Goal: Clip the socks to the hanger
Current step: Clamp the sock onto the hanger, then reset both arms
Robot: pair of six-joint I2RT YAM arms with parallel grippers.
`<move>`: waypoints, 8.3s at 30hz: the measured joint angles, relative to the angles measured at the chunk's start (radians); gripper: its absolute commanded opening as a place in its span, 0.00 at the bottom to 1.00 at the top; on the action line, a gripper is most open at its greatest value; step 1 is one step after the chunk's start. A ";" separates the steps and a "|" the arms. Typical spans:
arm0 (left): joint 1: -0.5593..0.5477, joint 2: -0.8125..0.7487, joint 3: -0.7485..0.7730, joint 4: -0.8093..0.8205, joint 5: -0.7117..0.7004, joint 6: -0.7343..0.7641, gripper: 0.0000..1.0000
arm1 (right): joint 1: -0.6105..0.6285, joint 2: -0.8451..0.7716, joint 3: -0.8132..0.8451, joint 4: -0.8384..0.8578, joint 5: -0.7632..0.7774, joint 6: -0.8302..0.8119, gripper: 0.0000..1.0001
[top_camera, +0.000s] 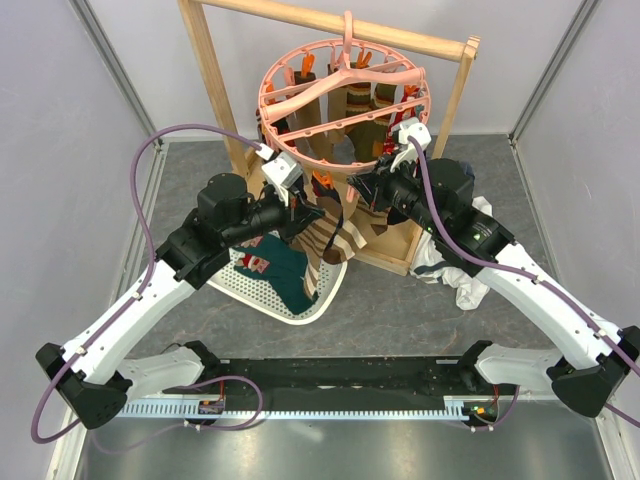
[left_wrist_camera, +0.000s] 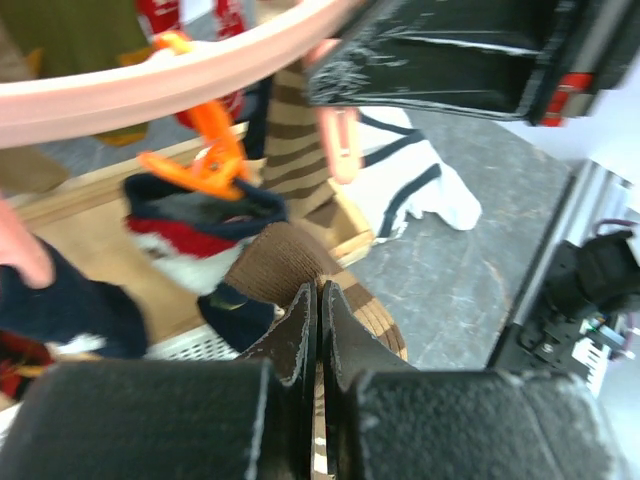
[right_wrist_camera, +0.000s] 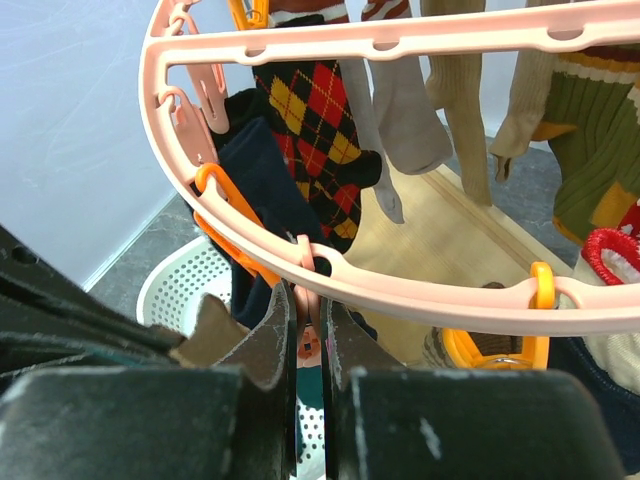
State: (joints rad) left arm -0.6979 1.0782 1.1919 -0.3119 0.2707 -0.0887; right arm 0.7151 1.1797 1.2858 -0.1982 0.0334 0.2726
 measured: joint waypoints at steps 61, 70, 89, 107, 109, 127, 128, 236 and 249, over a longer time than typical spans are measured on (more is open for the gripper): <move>-0.011 -0.026 -0.494 1.001 0.116 0.146 0.02 | -0.019 0.113 0.261 -0.203 -0.095 0.087 0.00; -0.011 -0.028 -0.454 1.005 0.122 0.138 0.02 | -0.029 0.129 0.291 -0.220 -0.123 0.073 0.00; -0.011 -0.069 -0.374 0.996 0.125 0.121 0.02 | -0.048 0.123 0.305 -0.243 -0.145 0.021 0.00; -0.011 -0.018 -0.393 1.025 0.170 0.119 0.02 | -0.060 0.098 0.325 -0.267 -0.170 0.008 0.00; -0.011 -0.019 -0.412 1.025 0.177 0.119 0.02 | -0.060 0.097 0.325 -0.266 -0.172 0.012 0.00; -0.011 0.005 -0.472 1.042 0.175 0.119 0.02 | -0.063 0.083 0.289 -0.208 -0.195 0.076 0.00; -0.011 0.007 -0.472 1.048 0.175 0.119 0.02 | -0.063 0.082 0.285 -0.206 -0.195 0.077 0.00; -0.072 -0.267 -0.289 0.558 -0.248 0.021 0.86 | -0.068 -0.418 -0.005 -0.135 0.112 -0.028 0.98; -0.072 -0.457 -0.215 -0.011 -0.567 -0.071 0.92 | -0.068 -0.486 -0.106 -0.248 0.256 -0.049 0.98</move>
State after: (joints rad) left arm -0.7700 0.6212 0.9771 -0.3229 -0.2966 -0.1596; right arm 0.6476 0.6933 1.1797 -0.4461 0.2890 0.2237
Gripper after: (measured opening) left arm 0.903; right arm 0.979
